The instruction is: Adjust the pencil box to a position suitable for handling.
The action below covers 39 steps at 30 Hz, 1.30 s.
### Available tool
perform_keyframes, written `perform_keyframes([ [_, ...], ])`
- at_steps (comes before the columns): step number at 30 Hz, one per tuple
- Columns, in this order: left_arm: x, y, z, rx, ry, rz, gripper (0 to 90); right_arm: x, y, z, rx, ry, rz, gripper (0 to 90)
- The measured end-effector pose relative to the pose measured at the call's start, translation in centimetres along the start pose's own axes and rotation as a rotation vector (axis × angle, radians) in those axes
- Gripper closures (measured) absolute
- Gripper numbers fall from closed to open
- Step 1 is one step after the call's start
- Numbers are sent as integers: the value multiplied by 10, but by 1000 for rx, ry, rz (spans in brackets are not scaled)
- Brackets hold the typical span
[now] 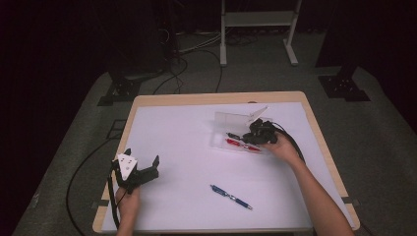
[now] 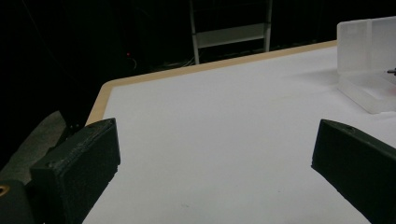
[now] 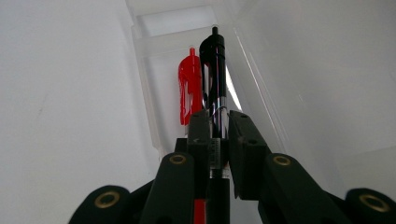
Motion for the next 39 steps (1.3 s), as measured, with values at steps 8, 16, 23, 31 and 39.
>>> perform_keyframes([
  [8, 1, 0, 0, 2, -1, 2, 4, 0, 0, -3, 4, -5, -7, 786],
  [16, 1, 0, 1, 0, 1, 4, 4, 0, -3, -4, 15, -21, 5, 763],
  [23, 1, 0, 1, -1, 0, 2, 3, 0, -2, 1, -1, -31, -12, 729],
  [31, 0, 0, 1, 3, -2, 5, 3, 13, -1, 16, -33, -55, -14, 685],
  [39, -1, 0, 1, 5, -1, 5, 3, 39, 1, 33, -70, -80, 1, 634],
])
Point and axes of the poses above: each handheld gripper's, and its own axes: z roughly backward along the jaws, y roughly out of its underside, x roughly to its left, the point moved 3 cm from there along -z, roughly forward along the jaws, and after that the axes turned 7 degrees about z, right-handed, at the moved point
